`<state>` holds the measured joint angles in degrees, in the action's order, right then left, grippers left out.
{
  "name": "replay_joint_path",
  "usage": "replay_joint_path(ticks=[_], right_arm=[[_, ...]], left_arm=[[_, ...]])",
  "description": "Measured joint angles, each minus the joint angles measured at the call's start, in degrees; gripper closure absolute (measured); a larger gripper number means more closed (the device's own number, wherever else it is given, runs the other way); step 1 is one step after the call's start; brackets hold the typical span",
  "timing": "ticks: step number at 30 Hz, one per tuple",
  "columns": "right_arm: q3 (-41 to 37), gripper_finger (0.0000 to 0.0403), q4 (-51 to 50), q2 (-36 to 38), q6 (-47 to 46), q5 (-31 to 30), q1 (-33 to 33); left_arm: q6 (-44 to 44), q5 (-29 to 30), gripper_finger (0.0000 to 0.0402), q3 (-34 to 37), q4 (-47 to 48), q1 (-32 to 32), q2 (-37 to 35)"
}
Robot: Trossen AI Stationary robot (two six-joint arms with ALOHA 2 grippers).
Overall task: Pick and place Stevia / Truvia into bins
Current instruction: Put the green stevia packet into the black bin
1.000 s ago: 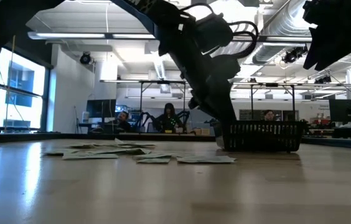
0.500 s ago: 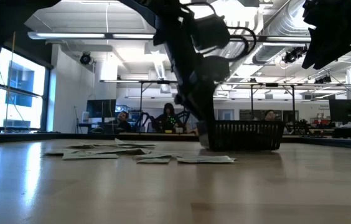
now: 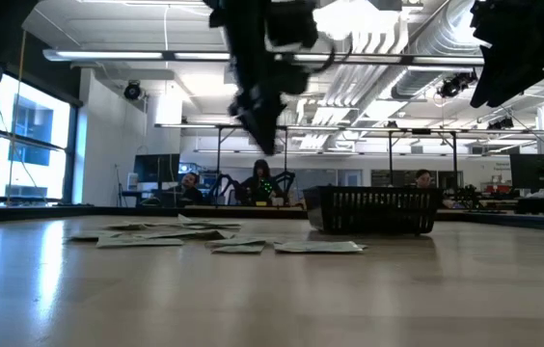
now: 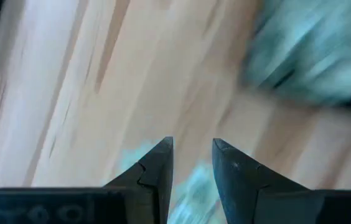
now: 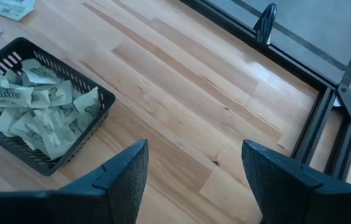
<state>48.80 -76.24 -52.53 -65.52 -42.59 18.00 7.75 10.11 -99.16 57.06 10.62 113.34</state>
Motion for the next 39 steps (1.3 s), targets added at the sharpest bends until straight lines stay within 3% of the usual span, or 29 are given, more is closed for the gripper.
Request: replay_joint_path(ticks=[4, 9, 13, 20, 24, 32, 39], right_arm=[[0.0, 0.0153, -0.4, 0.0, 0.0, -0.2, 0.0], [0.0, 0.0153, -0.4, 0.0, -0.3, -0.3, 0.0], [0.0, 0.0153, -0.4, 0.0, -0.6, 0.3, 0.0], [0.0, 0.0153, -0.4, 0.0, -0.7, 0.6, -0.5], [0.0, 0.0153, -0.4, 0.0, -0.6, 1.0, -2.3], [0.0, 0.0153, -0.2, 0.0, -0.2, 1.0, -5.1], [0.0, 0.0153, -0.2, 0.0, 0.0, 1.0, -6.0]], left_arm=[[-3.2, -1.7, 0.0257, 3.0, 4.1, 3.5, 0.1], [-8.4, -15.4, 0.0256, 8.5, -0.7, 7.5, 0.1], [-12.2, -14.3, 0.0238, 13.1, -4.9, 9.2, 0.2], [-18.0, -13.8, 0.0172, 18.2, -13.1, 9.6, 0.2], [-18.4, -10.2, 0.0153, 20.6, -17.2, 9.6, 0.2], [-18.5, -10.8, 0.0178, 23.4, -20.6, 10.8, 0.6], [-18.2, -12.5, 0.0233, 24.9, -21.9, 11.6, 0.6]])
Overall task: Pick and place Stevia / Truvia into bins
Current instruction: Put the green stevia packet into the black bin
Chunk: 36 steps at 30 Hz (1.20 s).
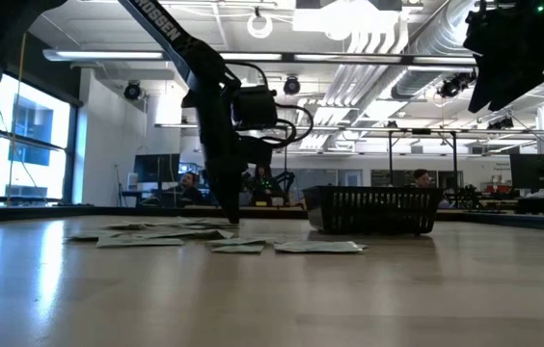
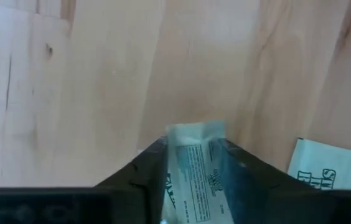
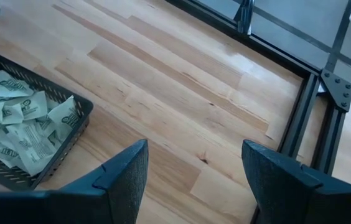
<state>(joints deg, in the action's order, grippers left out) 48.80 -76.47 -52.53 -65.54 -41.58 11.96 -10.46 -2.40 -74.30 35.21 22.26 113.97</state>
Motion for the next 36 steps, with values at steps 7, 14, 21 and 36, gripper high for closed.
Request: replay_joint_path(ticks=[7, 14, 21, 36], right_arm=[[0.0, 0.0153, 0.0, 0.0, 0.0, 0.2, -0.8], [0.0, 0.0153, 0.0, 0.0, 0.0, 0.4, -0.8], [0.0, 0.0153, 0.0, 0.0, 0.0, 0.4, -0.7], [0.0, 0.0153, -0.1, 0.0, 0.0, 0.3, -0.7]], left_arm=[[0.1, -0.1, 0.0339, -0.1, -1.5, -0.1, -0.1], [1.8, -0.3, 0.0374, -6.8, 4.6, -0.2, -0.6], [2.0, -6.4, 0.037, -18.4, 15.0, -0.2, -0.8], [6.9, -7.9, 0.0275, -16.7, 16.0, -0.2, -0.9]])
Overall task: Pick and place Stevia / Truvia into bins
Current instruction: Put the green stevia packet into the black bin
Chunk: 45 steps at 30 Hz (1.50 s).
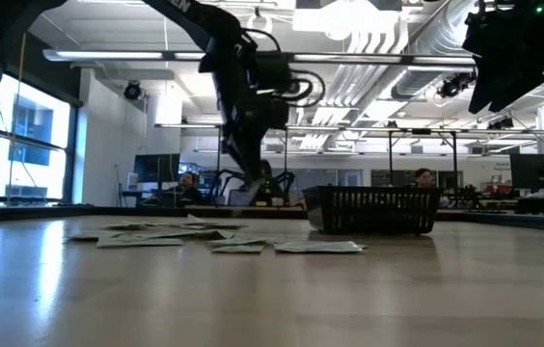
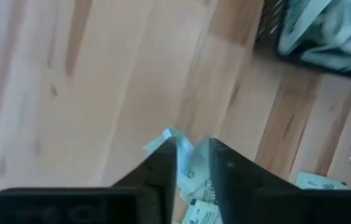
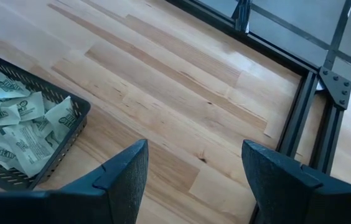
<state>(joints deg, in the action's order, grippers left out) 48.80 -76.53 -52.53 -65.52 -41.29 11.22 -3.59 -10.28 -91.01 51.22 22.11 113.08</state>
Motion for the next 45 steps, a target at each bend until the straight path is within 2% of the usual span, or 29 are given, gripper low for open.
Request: replay_joint_path(ticks=[7, 16, 22, 30, 35, 41, 45], right_arm=[[0.0, 0.0153, -0.2, 0.0, 0.2, -0.2, 0.0], [0.0, 0.0153, -0.4, 0.0, 0.2, -0.3, 0.0], [0.0, 0.0153, -0.4, 0.0, -0.1, -0.1, 0.0], [0.0, 0.0153, -0.6, 0.0, -0.4, 1.2, 0.0], [0.0, 0.0153, -0.6, 0.0, -0.6, 1.2, 0.0], [0.0, 0.0153, -0.6, 0.0, -0.7, 1.4, 0.0], [0.0, 0.0153, -0.7, 0.0, -0.7, 1.3, 0.0]], left_arm=[[2.2, 0.0, 0.0207, 2.7, -0.3, 0.0, 0.0], [1.3, -1.7, 0.0206, 2.6, -7.0, -0.2, 0.7], [-2.3, -1.8, 0.0189, 2.7, -10.2, -3.6, 4.4], [-2.3, 9.6, 0.015, 2.7, -12.2, -6.5, 7.9], [-1.2, 9.9, 0.0148, 2.3, -11.1, -6.4, 8.0], [-0.7, 8.0, 0.0164, -2.9, -3.2, -6.4, 8.0], [-1.8, 6.1, 0.0171, -5.5, -3.6, -6.0, 8.0]])
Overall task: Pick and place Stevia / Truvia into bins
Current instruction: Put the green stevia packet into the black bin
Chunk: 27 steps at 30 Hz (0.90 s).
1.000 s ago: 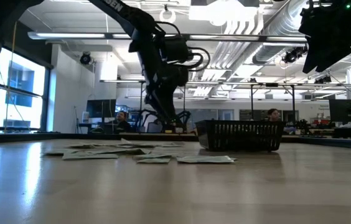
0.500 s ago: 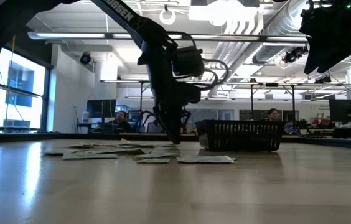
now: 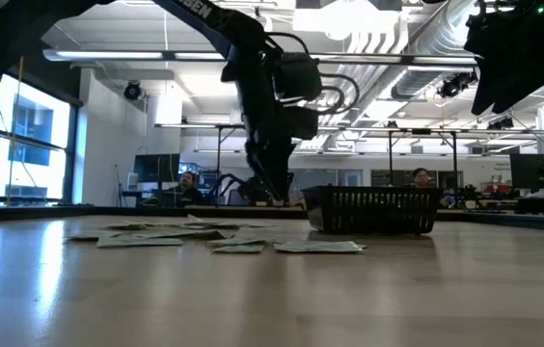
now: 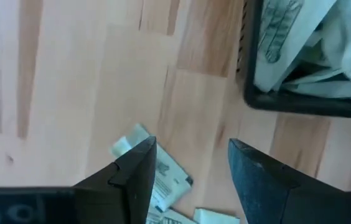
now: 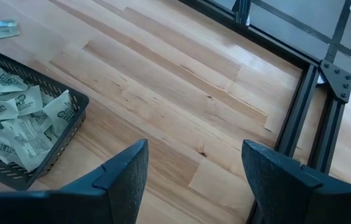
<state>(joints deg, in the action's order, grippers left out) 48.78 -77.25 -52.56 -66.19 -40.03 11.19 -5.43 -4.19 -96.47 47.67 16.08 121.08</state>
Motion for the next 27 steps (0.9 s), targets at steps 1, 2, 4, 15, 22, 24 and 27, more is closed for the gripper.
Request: replay_joint_path(ticks=[1, 2, 4, 15, 22, 24, 27], right_arm=[[0.0, 0.0153, -0.1, 0.0, 0.0, 0.0, -0.2], [0.0, 0.0153, -0.1, 0.0, 0.0, 0.0, -0.5], [0.0, 0.0153, -0.1, 0.0, 0.0, 0.1, -1.2], [0.0, 0.0153, -0.1, 0.0, 0.6, 0.0, -3.9], [0.0, 0.0153, -0.1, 0.0, 0.6, 0.1, -4.5], [0.0, 0.0153, -0.1, 0.0, 0.6, 0.3, -4.5], [0.0, 0.0153, -0.1, 0.0, 0.6, 0.7, -4.5]], left_arm=[[-0.6, -0.2, 0.0171, -0.3, 0.0, 0.3, 0.0], [-0.9, -0.4, 0.0171, -0.3, 0.0, 0.6, 0.0], [-1.2, -0.3, 0.017, 0.2, -0.1, 1.6, 0.0], [0.1, -3.1, 0.0169, 7.5, -4.1, 5.0, 0.0], [1.4, 0.5, 0.017, 11.5, -10.3, 4.0, -0.5], [1.3, 2.0, 0.017, 12.4, -12.3, 3.8, -0.5], [1.3, 1.9, 0.0182, 13.2, -14.6, 4.0, -0.5]])
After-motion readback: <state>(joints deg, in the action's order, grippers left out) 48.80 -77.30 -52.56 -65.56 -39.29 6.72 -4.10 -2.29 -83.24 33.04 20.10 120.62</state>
